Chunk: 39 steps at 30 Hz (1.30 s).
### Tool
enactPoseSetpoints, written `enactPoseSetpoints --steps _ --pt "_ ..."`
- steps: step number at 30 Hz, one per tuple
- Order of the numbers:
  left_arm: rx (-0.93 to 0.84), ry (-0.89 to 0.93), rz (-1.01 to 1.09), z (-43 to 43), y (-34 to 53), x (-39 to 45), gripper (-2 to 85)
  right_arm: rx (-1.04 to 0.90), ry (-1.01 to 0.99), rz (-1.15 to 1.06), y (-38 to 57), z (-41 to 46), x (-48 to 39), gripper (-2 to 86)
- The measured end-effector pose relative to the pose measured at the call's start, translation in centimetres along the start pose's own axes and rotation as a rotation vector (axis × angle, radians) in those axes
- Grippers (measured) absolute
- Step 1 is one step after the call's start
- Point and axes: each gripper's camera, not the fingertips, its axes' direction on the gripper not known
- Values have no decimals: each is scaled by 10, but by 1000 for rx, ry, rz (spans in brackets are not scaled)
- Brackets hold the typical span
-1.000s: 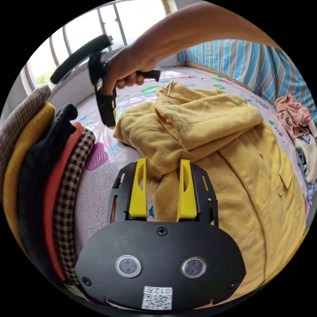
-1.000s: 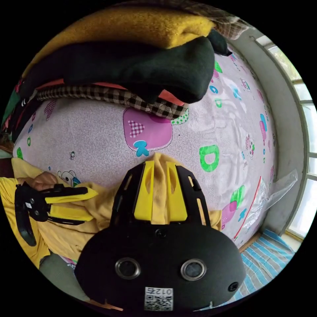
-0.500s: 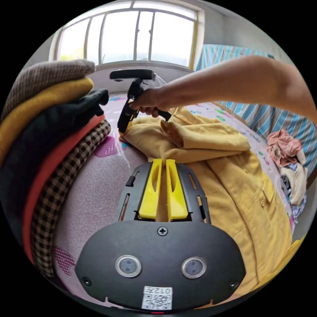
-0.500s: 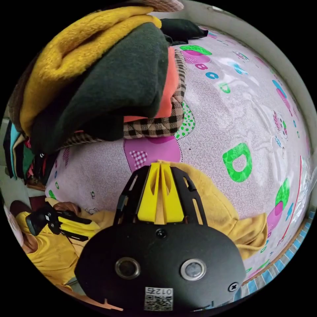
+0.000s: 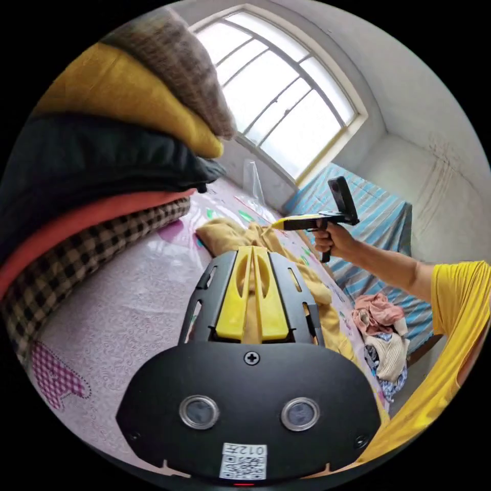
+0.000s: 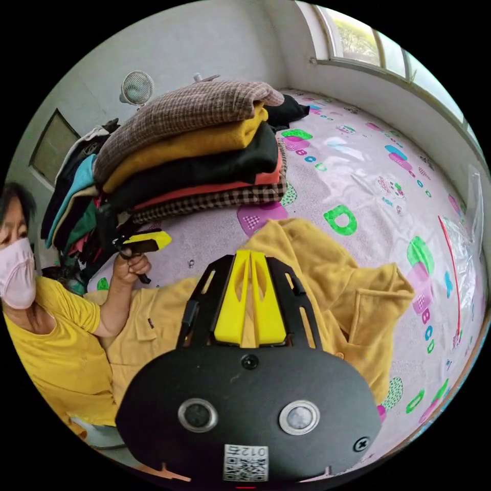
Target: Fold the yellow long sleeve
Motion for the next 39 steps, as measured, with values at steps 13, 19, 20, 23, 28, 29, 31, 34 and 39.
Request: enactPoseSetpoints --steps 13,19,20,23,28,29,31,34,39 --pt "-234 -279 -64 34 -28 -5 10 -42 284 -3 59 43 -68 15" --pt "-481 -195 98 78 -34 13 38 -64 306 -405 46 47 -180 59" --pt "-525 -263 122 87 -34 18 50 -119 340 -463 41 61 -193 70" --pt "-573 -246 148 96 -34 18 73 -240 315 -561 30 87 -214 77" --pt "-624 -164 164 105 -31 10 91 -319 374 -588 19 102 -230 64" --pt "-659 -168 177 112 -29 10 94 -326 376 -582 17 101 -234 61" --pt "-693 -189 185 121 -28 10 97 -317 402 -597 17 96 -242 59" --pt "-701 -198 196 127 -29 11 96 -308 463 -674 22 96 -256 58" --pt "-712 -204 194 132 -30 7 73 -367 560 -824 28 118 -273 55"
